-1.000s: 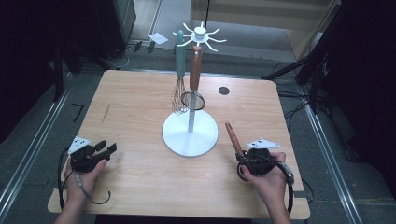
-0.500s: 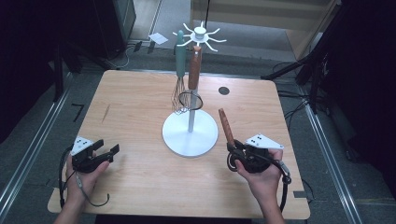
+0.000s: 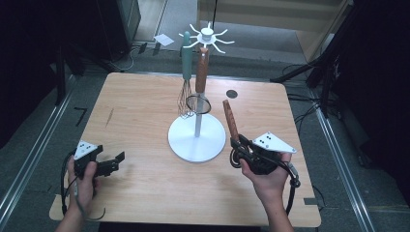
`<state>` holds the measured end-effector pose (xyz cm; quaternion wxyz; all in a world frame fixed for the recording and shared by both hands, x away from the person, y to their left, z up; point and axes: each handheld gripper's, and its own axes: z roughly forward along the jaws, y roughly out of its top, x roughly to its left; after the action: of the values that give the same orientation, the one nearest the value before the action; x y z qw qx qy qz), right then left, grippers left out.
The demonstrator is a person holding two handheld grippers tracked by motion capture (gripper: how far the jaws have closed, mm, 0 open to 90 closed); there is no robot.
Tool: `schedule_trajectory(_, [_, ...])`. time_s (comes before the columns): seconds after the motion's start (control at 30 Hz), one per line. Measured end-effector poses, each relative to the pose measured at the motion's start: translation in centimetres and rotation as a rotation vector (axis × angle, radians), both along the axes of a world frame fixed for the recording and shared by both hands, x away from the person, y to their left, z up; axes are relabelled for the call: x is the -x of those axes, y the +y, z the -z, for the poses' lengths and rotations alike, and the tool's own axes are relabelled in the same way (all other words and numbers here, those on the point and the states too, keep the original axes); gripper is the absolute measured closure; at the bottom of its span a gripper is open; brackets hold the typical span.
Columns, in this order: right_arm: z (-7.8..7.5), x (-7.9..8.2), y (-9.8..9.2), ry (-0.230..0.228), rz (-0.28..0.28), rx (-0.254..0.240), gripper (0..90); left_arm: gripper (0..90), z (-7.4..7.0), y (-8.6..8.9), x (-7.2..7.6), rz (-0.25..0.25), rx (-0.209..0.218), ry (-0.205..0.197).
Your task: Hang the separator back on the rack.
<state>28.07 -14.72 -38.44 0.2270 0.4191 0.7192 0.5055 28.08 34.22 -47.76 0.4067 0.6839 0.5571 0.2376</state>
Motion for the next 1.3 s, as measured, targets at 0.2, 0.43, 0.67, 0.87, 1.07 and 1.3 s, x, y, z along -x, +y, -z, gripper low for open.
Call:
schedule_trajectory(0.2, [-0.8,0.0,0.4,-0.038,-0.010,-0.013,71.5,6.8,-0.1,0.6,0.1,0.008,0.029,-0.010])
schedule_trajectory(0.43, [-1.9,0.2,0.7,-0.090,-0.001,-0.024,71.5,3.0,0.0,0.5,0.0,0.007,0.019,-0.005])
schedule_trajectory(0.67, [-3.3,0.1,1.0,-0.136,-0.004,-0.038,71.5,1.2,0.0,0.5,0.0,0.011,0.012,0.000])
schedule_trajectory(0.87, [-4.4,0.0,1.2,-0.171,-0.005,-0.056,71.5,0.0,0.1,0.5,0.0,0.006,0.009,-0.001])
schedule_trajectory(1.07, [-5.6,0.1,1.3,-0.216,0.001,-0.066,71.5,0.0,0.2,0.5,0.0,0.003,0.003,0.008])
schedule_trajectory(1.3, [-6.7,0.1,1.3,-0.267,0.015,-0.091,71.5,0.0,0.3,0.4,-0.1,0.003,-0.003,0.013])
